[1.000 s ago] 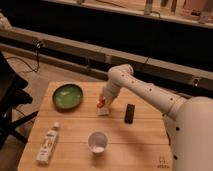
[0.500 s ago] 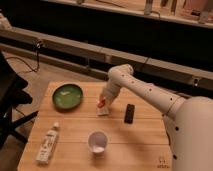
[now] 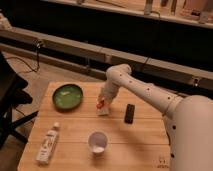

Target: Place the pepper on the white sponge

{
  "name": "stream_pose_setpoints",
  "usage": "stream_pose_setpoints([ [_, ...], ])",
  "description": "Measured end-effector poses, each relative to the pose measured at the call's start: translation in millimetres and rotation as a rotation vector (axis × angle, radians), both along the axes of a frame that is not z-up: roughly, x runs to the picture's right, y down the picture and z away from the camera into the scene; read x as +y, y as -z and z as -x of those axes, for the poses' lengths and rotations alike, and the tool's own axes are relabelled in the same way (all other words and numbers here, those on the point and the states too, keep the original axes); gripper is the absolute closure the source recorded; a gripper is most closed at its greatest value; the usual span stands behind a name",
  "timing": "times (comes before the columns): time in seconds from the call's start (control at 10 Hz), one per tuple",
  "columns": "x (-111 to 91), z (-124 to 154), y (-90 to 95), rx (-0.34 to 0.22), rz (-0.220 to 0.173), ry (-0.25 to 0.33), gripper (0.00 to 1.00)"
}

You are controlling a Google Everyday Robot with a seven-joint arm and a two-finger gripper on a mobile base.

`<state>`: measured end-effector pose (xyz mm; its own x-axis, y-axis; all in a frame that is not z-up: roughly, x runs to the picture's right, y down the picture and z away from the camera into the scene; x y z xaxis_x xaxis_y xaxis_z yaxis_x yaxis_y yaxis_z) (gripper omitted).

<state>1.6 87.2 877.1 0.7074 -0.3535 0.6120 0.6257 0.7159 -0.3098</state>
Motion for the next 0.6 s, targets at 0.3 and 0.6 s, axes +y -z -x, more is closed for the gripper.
stream_pose_setpoints([
  [0.3, 0.3, 1.0, -1.1, 0.000, -0.004, -0.001, 0.23],
  [0.6, -1.4, 0.4, -2.0, 0.002, -0.009, -0.006, 0.56],
])
